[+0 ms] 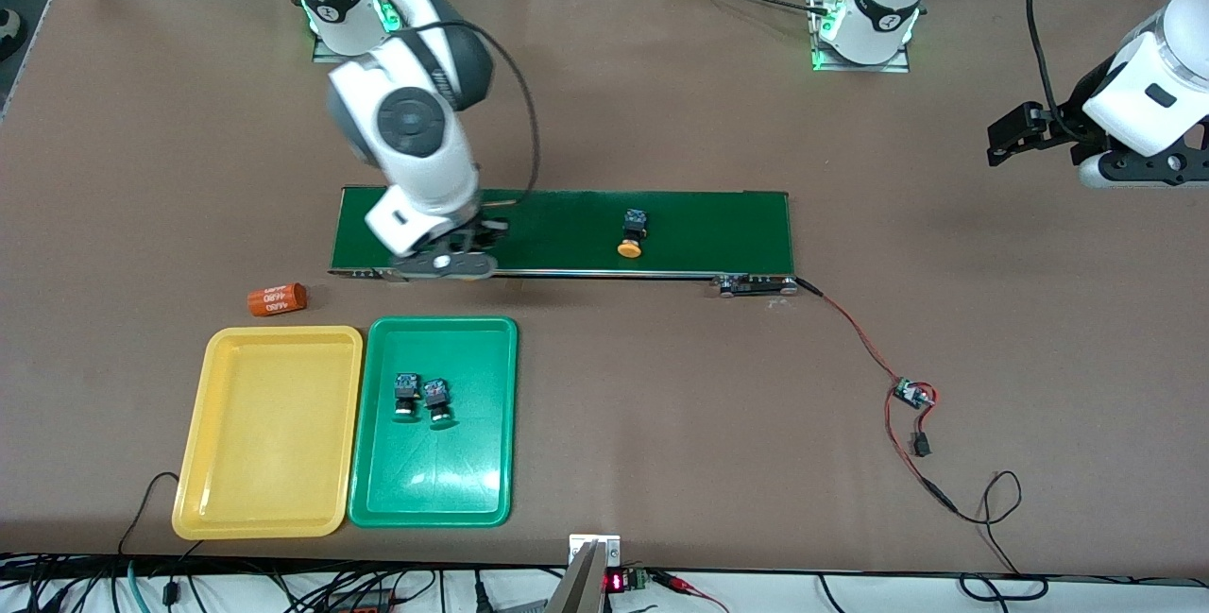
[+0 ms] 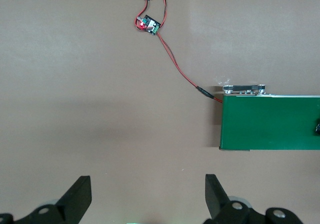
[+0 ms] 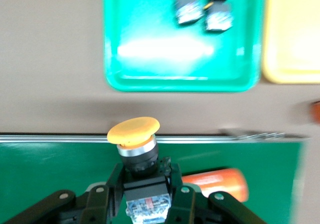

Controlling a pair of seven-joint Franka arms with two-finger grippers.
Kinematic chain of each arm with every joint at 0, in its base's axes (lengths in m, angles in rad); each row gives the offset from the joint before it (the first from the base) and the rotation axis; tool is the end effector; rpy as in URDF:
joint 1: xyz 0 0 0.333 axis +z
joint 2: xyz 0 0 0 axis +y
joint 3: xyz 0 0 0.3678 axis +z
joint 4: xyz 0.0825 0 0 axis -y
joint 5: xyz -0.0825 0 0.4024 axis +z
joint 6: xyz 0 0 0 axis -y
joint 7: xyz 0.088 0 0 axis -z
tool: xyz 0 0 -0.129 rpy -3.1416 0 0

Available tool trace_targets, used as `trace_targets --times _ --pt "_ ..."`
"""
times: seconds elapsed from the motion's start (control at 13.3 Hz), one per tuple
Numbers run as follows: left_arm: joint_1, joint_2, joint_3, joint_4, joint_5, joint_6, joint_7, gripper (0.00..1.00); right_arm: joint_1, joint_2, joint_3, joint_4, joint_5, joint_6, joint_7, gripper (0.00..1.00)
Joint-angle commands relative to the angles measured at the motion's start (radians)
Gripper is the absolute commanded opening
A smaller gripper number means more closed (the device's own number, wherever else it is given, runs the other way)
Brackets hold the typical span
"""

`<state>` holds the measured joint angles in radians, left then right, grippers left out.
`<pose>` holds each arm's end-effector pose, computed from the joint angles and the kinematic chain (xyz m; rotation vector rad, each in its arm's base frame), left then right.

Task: Sort buttons by color to trays
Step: 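Carry the yellow button into the yellow tray and open the right gripper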

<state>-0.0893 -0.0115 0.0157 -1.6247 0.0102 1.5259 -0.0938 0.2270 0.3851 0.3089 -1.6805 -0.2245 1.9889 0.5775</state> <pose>0.5588 -0.0398 0.6309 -3.1213 -0.0315 0.1346 0.6098 0.3148 0.3997 3.0378 0.0570 -0.0008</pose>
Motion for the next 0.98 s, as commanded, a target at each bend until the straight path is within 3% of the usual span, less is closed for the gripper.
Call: trace_targets --times 0.0,0.3,0.45,0.68,0.9 --pt "0.000 -0.001 -0.010 0.020 0.021 -0.023 -0.009 1.00 -0.122 0.011 0.012 0.042 -0.002 -0.045 -0.193 0.12" --pt "0.000 -0.002 -0.010 0.020 0.019 -0.024 -0.009 1.00 -0.308 0.038 0.012 0.044 -0.007 -0.041 -0.422 0.12" --pt "0.000 -0.002 -0.010 0.020 0.019 -0.026 -0.009 1.00 -0.363 0.090 0.009 0.097 -0.009 -0.036 -0.537 0.12" --pt "0.000 -0.002 -0.008 0.020 0.019 -0.026 -0.009 1.00 -0.385 0.200 -0.062 0.200 -0.006 0.005 -0.657 0.12" --pt "0.000 -0.002 -0.008 0.020 0.019 -0.026 -0.009 1.00 -0.417 0.283 -0.106 0.220 -0.006 0.163 -0.761 0.12"
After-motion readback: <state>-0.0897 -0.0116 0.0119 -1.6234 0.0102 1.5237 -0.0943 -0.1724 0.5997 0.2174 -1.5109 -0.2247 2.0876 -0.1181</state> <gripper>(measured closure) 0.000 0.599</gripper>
